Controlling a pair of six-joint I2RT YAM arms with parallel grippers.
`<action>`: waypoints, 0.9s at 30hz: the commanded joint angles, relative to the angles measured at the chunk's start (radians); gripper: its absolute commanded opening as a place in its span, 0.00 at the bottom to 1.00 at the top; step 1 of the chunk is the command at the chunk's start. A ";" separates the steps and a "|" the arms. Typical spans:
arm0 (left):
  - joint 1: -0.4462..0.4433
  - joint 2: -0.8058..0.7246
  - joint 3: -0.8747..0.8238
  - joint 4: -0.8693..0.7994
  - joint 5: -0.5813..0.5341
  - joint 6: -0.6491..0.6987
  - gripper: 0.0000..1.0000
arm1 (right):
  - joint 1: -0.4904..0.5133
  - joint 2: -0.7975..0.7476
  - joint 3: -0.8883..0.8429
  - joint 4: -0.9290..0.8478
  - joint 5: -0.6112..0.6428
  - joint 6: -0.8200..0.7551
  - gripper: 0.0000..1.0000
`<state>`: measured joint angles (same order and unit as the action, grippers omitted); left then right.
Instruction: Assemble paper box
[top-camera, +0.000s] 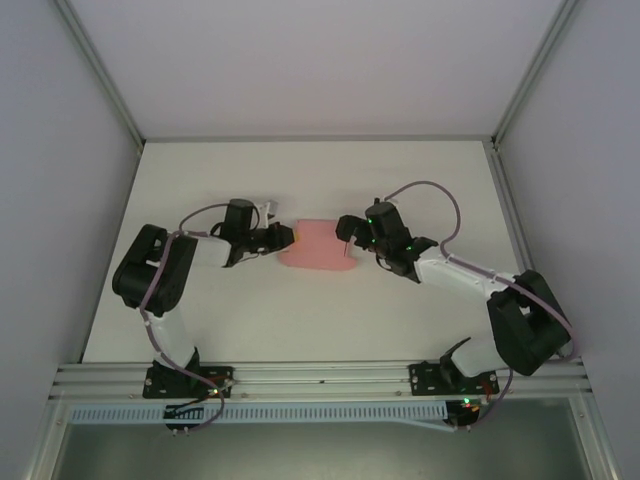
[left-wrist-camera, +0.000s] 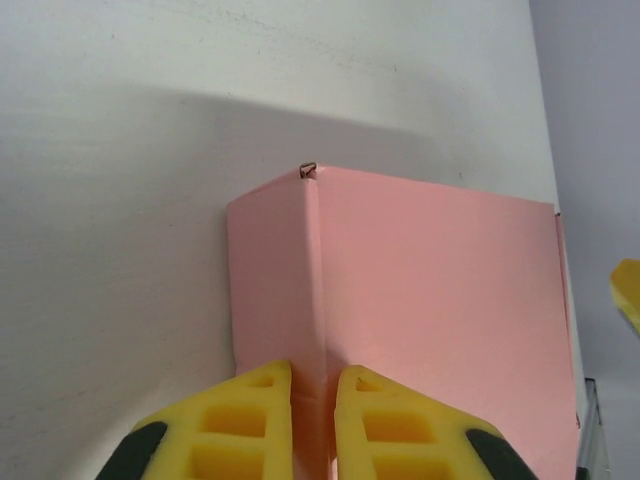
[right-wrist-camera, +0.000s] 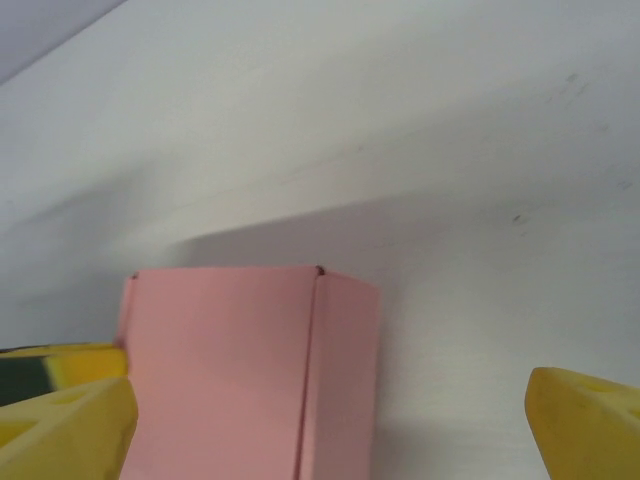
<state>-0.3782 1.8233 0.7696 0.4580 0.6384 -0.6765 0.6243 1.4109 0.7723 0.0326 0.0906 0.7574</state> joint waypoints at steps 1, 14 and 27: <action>0.012 0.028 -0.038 0.034 0.045 -0.036 0.03 | -0.013 -0.011 -0.050 0.090 -0.133 0.094 1.00; 0.047 0.037 -0.095 0.172 0.114 -0.082 0.05 | -0.135 0.264 -0.063 0.479 -0.550 0.188 0.93; 0.049 -0.049 -0.024 0.104 0.108 -0.014 0.23 | -0.138 0.209 -0.062 0.516 -0.612 0.208 0.40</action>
<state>-0.3298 1.8343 0.7040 0.6037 0.7418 -0.7429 0.4843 1.6852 0.7113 0.5644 -0.4931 0.9874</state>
